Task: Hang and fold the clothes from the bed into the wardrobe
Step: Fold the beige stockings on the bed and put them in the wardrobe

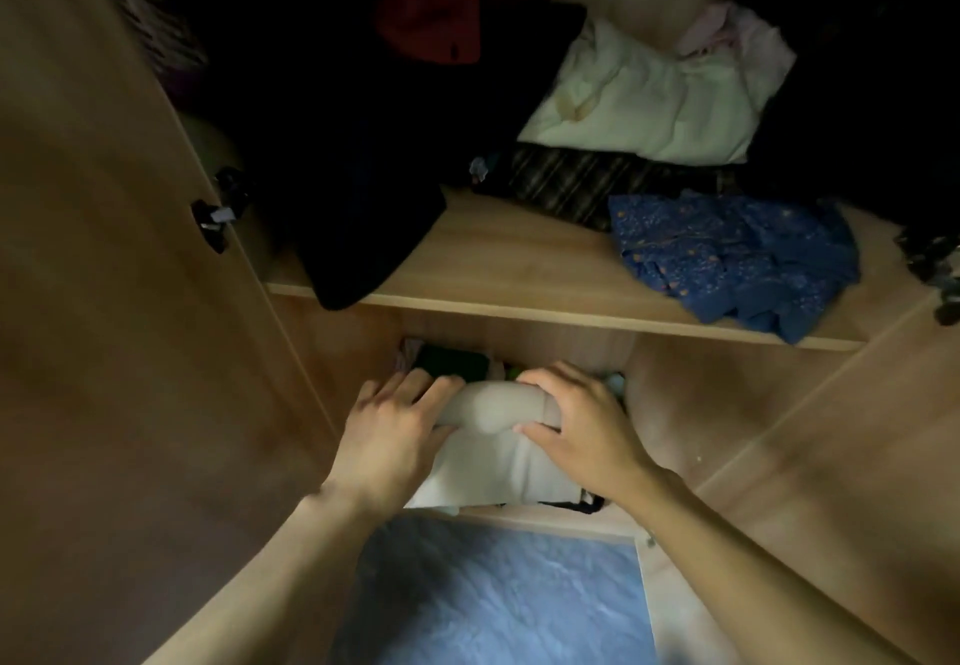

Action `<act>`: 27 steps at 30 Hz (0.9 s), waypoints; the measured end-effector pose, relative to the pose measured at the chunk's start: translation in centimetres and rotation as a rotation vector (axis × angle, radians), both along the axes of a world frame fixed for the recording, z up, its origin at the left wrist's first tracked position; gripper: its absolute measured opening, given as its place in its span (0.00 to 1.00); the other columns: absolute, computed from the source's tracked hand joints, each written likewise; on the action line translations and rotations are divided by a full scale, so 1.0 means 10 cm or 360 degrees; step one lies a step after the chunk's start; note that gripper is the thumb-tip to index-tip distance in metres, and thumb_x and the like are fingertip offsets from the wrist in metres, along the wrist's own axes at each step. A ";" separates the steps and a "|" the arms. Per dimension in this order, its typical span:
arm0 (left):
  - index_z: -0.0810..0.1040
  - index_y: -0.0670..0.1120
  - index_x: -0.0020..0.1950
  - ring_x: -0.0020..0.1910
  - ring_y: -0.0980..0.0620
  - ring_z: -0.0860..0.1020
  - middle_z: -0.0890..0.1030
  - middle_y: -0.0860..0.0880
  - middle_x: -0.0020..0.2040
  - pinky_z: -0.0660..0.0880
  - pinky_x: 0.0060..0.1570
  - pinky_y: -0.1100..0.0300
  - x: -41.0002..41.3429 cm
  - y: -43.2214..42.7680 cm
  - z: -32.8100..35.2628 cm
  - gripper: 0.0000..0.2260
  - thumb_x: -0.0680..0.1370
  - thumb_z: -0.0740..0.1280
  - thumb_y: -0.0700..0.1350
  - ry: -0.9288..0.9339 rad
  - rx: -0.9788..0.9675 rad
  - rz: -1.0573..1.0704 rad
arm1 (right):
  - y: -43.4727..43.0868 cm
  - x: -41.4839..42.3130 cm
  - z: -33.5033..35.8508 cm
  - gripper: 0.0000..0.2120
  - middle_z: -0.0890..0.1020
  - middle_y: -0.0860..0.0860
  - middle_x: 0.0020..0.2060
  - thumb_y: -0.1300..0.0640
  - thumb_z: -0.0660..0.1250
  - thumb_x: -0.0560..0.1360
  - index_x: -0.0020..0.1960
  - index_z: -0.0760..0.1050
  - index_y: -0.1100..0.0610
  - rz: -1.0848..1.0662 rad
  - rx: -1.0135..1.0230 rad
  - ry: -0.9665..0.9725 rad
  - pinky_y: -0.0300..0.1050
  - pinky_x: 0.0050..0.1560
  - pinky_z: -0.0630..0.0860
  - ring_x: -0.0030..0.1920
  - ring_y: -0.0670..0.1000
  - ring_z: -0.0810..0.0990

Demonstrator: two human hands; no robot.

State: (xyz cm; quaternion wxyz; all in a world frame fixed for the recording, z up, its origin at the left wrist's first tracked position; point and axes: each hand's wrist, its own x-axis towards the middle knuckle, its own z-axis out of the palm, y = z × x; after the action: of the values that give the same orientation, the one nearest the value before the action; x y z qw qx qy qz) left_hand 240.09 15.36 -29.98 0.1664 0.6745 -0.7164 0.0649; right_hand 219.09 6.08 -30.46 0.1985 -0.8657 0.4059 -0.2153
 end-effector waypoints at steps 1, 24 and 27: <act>0.78 0.51 0.63 0.49 0.42 0.80 0.80 0.49 0.50 0.74 0.45 0.49 0.05 -0.09 -0.22 0.19 0.73 0.74 0.48 0.0007 0.0008 0.0005 | -0.08 0.05 -0.23 0.20 0.79 0.47 0.53 0.51 0.75 0.70 0.60 0.77 0.51 -0.0021 0.0012 0.0013 0.50 0.53 0.75 0.54 0.50 0.78; 0.77 0.52 0.66 0.55 0.45 0.76 0.79 0.48 0.56 0.68 0.49 0.50 1.04 -1.97 -5.61 0.16 0.78 0.68 0.44 0.0188 -0.0062 -0.0121 | -1.88 1.02 -5.59 0.19 0.76 0.44 0.59 0.56 0.74 0.74 0.61 0.73 0.46 -0.0012 0.0026 -0.0109 0.48 0.57 0.77 0.59 0.46 0.75; 0.77 0.51 0.66 0.55 0.43 0.76 0.79 0.47 0.55 0.69 0.51 0.48 1.09 -2.01 -5.93 0.16 0.79 0.64 0.46 0.0212 -0.0063 -0.0105 | -1.96 1.04 -5.90 0.19 0.77 0.44 0.57 0.54 0.75 0.73 0.61 0.74 0.45 -0.0008 0.0022 -0.0103 0.48 0.55 0.78 0.58 0.46 0.76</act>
State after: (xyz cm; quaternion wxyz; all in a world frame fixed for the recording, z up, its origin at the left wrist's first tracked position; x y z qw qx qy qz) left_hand 251.00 -4.73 -89.26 0.2290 0.6499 -0.7242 0.0285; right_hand 229.53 -13.51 -89.41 0.2168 -0.8560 0.4028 -0.2409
